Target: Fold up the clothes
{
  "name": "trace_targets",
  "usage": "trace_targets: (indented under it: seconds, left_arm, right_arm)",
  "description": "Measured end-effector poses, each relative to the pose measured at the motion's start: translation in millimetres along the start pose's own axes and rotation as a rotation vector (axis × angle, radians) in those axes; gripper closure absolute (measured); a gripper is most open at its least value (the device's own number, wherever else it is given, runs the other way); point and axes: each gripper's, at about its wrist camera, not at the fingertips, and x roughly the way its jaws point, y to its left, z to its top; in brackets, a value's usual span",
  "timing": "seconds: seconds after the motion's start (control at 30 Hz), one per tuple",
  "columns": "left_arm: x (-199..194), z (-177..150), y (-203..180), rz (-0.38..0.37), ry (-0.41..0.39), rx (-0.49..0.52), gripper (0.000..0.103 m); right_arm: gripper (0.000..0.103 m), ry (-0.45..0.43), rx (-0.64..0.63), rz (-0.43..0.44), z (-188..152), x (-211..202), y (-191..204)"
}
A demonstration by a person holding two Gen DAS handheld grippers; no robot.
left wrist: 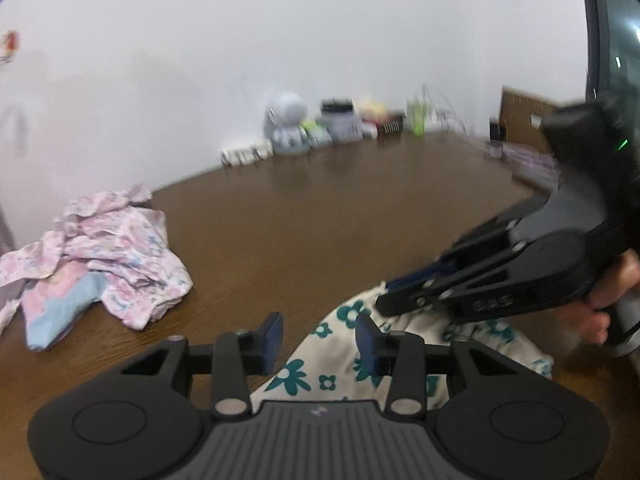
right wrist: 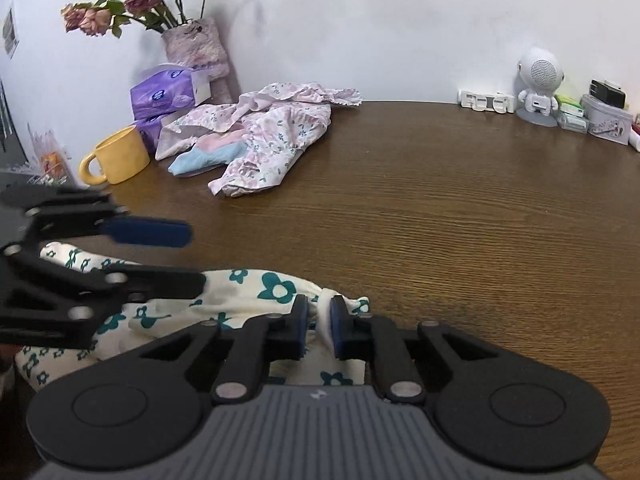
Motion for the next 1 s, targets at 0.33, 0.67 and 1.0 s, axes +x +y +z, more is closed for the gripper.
trace_targets:
  seconds: [0.33,0.67,1.0]
  left_arm:
    - [16,-12,3,-0.131,0.052,0.064,0.098]
    - [7,-22,10,-0.199,0.055,0.016,0.098]
    - [4,-13,23,-0.145,0.008,-0.078,0.087]
  right_arm:
    - [0.083,0.006,-0.106,0.073,7,-9,-9]
    - [0.088,0.098,-0.125,0.228,20,11,-21]
    - [0.091,0.097,-0.244,0.191,8,-1,-4]
